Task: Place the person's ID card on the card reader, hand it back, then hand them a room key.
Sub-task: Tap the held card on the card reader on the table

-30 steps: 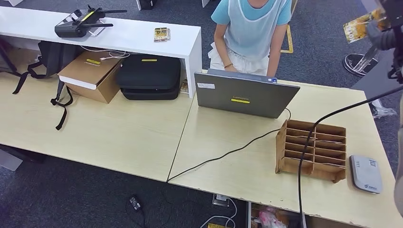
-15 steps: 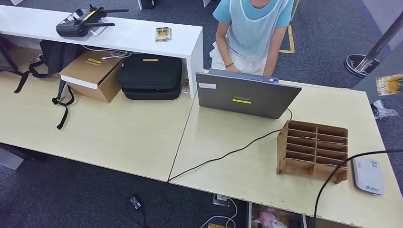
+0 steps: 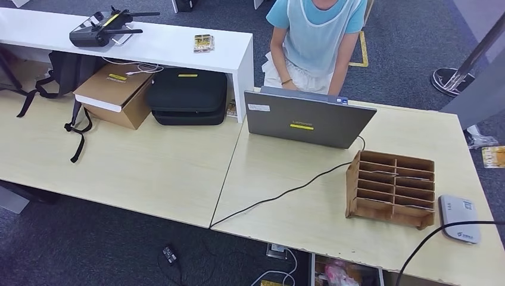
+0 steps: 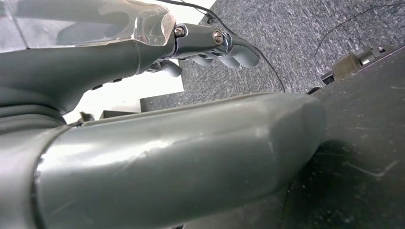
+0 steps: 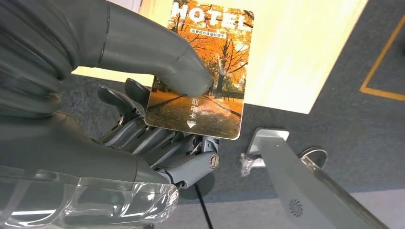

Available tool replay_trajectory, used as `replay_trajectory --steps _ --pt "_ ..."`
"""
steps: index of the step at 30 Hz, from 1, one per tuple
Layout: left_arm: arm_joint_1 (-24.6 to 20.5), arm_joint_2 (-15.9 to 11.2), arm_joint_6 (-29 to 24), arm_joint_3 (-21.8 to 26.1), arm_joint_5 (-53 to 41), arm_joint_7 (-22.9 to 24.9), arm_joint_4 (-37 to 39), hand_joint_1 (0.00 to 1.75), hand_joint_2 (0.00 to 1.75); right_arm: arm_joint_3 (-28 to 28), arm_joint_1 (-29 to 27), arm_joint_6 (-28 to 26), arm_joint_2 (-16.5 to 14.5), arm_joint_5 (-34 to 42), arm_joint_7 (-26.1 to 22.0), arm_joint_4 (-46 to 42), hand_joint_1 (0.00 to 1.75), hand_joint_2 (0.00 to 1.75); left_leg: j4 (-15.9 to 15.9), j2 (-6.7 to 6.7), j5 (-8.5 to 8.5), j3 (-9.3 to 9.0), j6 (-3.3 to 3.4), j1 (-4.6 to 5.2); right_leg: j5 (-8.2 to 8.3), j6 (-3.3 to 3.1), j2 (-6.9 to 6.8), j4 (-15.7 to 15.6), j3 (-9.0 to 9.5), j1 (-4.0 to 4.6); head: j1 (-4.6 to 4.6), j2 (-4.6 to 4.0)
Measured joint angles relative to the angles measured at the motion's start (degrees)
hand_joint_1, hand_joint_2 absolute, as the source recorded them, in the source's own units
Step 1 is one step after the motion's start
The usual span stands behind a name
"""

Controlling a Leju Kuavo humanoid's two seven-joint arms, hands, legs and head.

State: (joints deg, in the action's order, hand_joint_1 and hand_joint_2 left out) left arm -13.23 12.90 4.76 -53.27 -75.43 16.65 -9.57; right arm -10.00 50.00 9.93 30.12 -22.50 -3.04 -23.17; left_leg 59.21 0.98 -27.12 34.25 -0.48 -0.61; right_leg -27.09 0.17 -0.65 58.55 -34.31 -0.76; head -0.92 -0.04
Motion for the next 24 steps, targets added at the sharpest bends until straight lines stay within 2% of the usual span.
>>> replay_trajectory --steps 17,24 --pt "0.1 0.0 0.0 0.3 0.1 0.0 0.0 0.00 0.00 0.4 -4.4 -5.1 -0.1 -3.2 3.6 0.0 1.75 1.75 0.0 0.01 0.00 -0.02 0.00 0.00 0.00 0.00 -0.01 0.0 -0.01 0.00 0.00 0.00" --pt "0.1 0.0 0.0 0.3 -0.2 0.0 0.0 0.00 0.00 0.2 -9.1 -5.8 1.4 -2.6 4.4 -1.1 1.75 1.75 0.0 0.07 0.00 0.02 0.01 0.01 -0.01 0.01 -0.08 0.0 0.00 -0.01 -0.01 0.00"
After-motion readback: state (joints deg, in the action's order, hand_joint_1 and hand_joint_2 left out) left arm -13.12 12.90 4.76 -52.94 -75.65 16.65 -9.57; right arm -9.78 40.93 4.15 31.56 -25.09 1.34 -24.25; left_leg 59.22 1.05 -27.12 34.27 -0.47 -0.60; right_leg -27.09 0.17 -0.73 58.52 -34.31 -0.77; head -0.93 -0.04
